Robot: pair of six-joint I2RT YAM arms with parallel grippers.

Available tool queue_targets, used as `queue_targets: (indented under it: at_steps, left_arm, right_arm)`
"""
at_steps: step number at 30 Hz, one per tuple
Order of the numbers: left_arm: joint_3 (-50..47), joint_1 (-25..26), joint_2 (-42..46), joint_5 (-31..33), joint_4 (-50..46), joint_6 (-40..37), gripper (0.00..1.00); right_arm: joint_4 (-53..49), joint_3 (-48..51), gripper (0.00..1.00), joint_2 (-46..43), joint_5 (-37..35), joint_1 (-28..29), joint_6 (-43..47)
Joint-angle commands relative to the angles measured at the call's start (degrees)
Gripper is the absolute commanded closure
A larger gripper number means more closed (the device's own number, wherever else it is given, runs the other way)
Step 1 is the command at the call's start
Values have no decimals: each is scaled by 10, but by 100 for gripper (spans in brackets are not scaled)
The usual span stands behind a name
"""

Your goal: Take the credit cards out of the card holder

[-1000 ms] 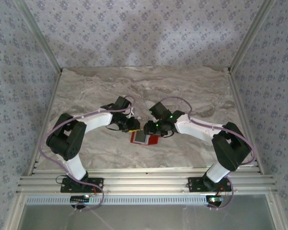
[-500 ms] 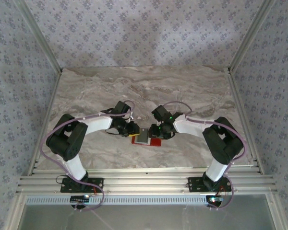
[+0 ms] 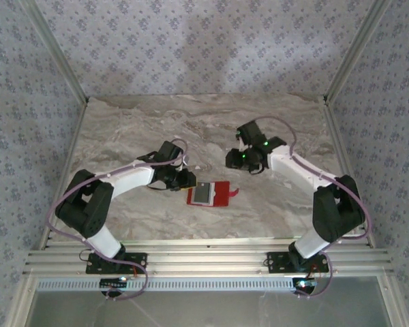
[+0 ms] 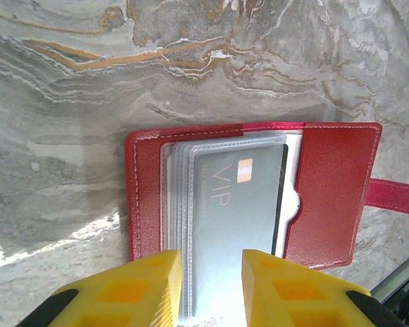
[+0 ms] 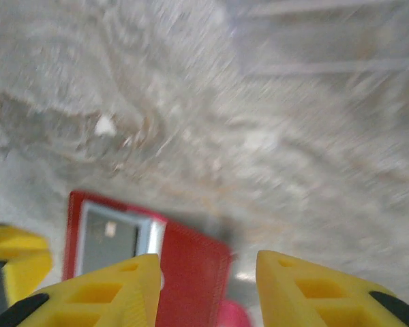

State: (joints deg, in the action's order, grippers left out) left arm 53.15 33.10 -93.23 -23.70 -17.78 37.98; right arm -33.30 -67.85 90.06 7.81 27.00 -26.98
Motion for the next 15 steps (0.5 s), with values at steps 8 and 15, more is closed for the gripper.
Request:
queue_targets:
  at_steps: [8,15]
  left_arm:
    - [1,-14,34,15,-25,-18,70]
    - [-12,-20,42,15,-26,-20,70]
  right_arm:
    - [-50,-151,64,109,16,-128,162]
    - [-68,-245,67,203,20,-148,195]
